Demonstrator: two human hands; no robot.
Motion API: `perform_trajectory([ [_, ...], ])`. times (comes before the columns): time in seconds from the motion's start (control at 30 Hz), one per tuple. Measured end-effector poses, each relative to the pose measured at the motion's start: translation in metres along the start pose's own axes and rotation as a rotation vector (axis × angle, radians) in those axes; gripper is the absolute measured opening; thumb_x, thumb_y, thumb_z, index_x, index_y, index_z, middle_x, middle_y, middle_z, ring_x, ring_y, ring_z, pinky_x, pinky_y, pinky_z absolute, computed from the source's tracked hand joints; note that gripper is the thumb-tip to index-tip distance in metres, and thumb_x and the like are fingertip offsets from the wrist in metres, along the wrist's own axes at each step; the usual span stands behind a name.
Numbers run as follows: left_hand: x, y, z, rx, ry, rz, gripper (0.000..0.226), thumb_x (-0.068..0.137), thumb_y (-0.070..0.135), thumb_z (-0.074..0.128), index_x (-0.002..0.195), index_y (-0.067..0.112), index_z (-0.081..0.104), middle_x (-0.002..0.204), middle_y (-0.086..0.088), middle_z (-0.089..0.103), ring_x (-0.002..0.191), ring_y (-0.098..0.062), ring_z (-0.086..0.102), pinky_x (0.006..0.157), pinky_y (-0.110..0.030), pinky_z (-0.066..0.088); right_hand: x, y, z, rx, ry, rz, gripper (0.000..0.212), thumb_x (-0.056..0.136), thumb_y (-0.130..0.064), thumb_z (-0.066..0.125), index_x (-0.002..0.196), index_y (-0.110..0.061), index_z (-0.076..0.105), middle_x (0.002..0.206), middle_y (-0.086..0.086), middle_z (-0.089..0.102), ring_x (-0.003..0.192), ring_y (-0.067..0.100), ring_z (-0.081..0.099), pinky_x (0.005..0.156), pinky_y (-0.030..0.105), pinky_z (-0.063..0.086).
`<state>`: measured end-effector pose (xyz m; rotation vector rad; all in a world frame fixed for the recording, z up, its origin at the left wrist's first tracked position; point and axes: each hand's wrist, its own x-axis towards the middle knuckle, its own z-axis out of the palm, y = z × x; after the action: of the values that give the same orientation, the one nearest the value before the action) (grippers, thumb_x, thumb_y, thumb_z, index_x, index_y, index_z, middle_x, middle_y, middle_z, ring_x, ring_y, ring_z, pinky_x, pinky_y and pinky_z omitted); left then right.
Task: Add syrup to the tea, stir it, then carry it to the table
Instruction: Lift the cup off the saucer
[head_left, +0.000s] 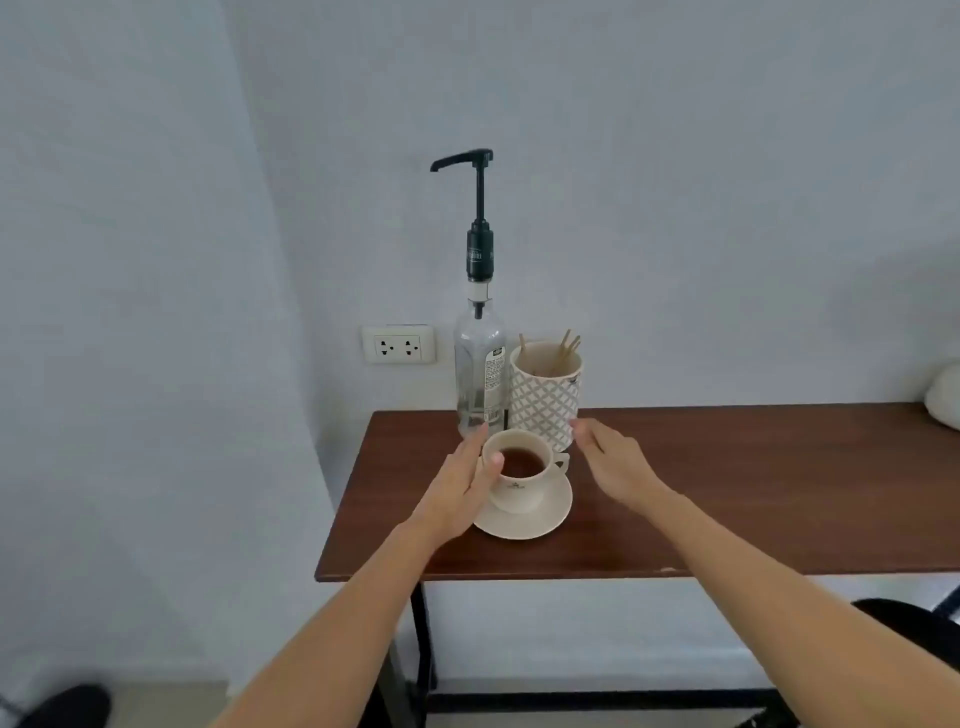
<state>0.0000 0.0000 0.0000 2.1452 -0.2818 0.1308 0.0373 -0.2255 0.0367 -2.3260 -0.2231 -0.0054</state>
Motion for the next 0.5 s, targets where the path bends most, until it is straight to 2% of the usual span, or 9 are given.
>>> perform_trajectory([
  [0.03,0.0,-0.001,0.008,-0.097,0.027,0.024,0.046,0.105,0.041,0.046,0.15,0.035,0.035,0.149,0.024,0.045,0.142,0.003,0.039,0.121,-0.027,0.026,0.002,0.003,0.005,0.05,0.001,-0.003,0.046,0.107,-0.037,0.028,0.134,-0.014,0.057,0.135,0.007,0.064,0.13,0.026,0.053,0.104,0.031,0.036],
  [0.1,0.0,-0.003,0.022,-0.194,0.066,0.018,0.061,0.097,0.04,0.063,0.151,0.026,0.038,0.138,0.019,0.058,0.133,0.002,0.051,0.111,-0.018,0.036,0.006,0.008,0.014,0.14,-0.03,-0.006,0.044,0.106,-0.038,0.031,0.132,-0.018,0.06,0.132,0.005,0.066,0.126,0.022,0.058,0.11,0.037,0.04],
  [0.17,0.001,-0.004,0.033,-0.178,0.114,-0.031,0.085,0.082,0.043,0.08,0.151,0.024,0.035,0.133,0.018,0.062,0.129,0.001,0.055,0.106,-0.015,0.041,0.01,0.013,0.027,0.218,-0.09,0.011,0.039,0.106,-0.035,0.034,0.122,-0.021,0.066,0.12,0.004,0.072,0.109,0.017,0.066,0.101,0.038,0.05],
  [0.27,0.006,-0.002,0.04,-0.172,0.198,-0.118,0.115,0.062,0.04,0.095,0.154,0.027,0.028,0.129,0.018,0.063,0.124,0.007,0.056,0.1,-0.008,0.043,0.017,0.013,0.035,0.294,-0.107,0.044,0.037,0.106,-0.028,0.037,0.106,-0.013,0.071,0.107,0.006,0.074,0.092,0.011,0.069,0.078,0.015,0.054],
  [0.3,0.008,-0.002,0.044,-0.18,0.223,-0.138,0.119,0.058,0.039,0.097,0.154,0.029,0.027,0.127,0.018,0.064,0.121,0.008,0.058,0.096,-0.004,0.043,0.018,0.014,0.037,0.33,-0.104,0.053,0.036,0.106,-0.028,0.038,0.105,-0.011,0.071,0.107,0.007,0.074,0.093,0.012,0.069,0.077,0.015,0.055],
  [0.37,0.012,-0.001,0.048,-0.164,0.275,-0.137,0.118,0.053,0.04,0.099,0.15,0.03,0.032,0.122,0.018,0.066,0.116,0.007,0.061,0.092,-0.002,0.044,0.02,0.016,0.04,0.396,-0.105,0.073,0.035,0.106,-0.026,0.04,0.104,-0.009,0.071,0.106,0.008,0.073,0.097,0.015,0.069,0.08,0.025,0.059],
  [0.5,0.016,-0.001,0.048,-0.121,0.347,-0.1,0.104,0.053,0.04,0.098,0.141,0.027,0.045,0.117,0.017,0.068,0.111,0.004,0.064,0.092,-0.008,0.048,0.02,0.012,0.038,0.453,-0.118,0.079,0.033,0.105,-0.025,0.042,0.103,-0.01,0.071,0.106,0.01,0.073,0.096,0.016,0.071,0.082,0.036,0.062],
])
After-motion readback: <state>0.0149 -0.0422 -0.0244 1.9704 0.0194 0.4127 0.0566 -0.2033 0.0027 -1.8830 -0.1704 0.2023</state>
